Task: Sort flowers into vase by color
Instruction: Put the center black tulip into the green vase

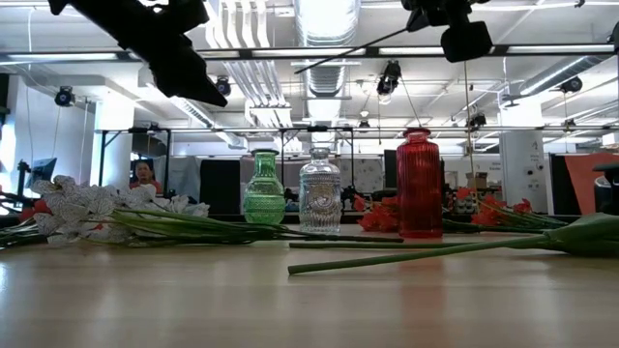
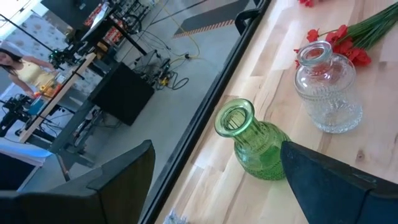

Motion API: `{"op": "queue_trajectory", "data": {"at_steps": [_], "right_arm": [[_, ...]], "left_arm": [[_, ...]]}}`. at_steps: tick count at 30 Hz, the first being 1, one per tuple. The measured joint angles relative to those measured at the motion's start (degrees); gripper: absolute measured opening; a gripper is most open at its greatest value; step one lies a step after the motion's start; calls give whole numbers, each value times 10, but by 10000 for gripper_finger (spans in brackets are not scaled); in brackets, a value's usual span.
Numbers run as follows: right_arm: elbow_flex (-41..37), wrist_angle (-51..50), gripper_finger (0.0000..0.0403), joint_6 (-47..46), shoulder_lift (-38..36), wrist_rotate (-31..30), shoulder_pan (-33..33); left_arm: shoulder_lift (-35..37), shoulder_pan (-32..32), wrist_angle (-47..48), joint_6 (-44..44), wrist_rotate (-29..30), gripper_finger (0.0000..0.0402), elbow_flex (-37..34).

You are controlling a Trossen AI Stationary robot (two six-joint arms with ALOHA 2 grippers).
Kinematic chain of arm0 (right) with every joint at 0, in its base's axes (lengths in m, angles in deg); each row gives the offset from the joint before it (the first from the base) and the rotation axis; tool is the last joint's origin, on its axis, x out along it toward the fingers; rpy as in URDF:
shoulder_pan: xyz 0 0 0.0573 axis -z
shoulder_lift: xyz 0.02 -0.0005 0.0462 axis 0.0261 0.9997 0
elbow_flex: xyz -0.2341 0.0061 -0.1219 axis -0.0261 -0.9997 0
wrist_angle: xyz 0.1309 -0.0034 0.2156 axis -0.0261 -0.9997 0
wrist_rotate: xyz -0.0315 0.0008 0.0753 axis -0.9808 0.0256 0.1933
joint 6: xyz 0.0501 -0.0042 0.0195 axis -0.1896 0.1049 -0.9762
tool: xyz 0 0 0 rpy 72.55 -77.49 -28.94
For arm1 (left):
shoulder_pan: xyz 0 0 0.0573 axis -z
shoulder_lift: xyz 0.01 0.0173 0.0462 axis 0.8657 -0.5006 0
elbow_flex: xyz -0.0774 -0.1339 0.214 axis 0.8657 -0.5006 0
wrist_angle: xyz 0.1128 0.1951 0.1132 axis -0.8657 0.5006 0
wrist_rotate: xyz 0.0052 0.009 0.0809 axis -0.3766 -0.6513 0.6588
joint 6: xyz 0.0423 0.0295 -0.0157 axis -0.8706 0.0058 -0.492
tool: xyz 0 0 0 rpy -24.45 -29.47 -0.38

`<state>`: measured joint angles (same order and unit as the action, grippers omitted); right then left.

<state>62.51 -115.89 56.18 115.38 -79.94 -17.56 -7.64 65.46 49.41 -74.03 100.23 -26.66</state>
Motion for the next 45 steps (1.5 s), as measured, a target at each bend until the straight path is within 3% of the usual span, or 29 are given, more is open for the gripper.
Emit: {"op": "queue_trajectory", "data": {"at_steps": [9,12,18,25,32,38,45], "right_arm": [[-1,0,12,13,0,0,2],[-1,1,12,79,0,-2,6],[-1,4,12,214,0,-35,35],[-1,4,12,282,2,-44,51],[-1,19,12,327,4,-44,81],[-2,151,12,411,4,-44,116],[-2,271,12,434,4,-35,134]], "left_arm": [[0,0,0,0,0,327,0],[0,0,-2,-7,-2,327,0],[0,0,-25,-31,-84,327,0],[0,0,-71,-71,-81,327,0],[0,0,-141,-130,21,327,0],[0,-2,-155,-148,47,327,0],[0,-5,-168,-163,74,327,0]]}}
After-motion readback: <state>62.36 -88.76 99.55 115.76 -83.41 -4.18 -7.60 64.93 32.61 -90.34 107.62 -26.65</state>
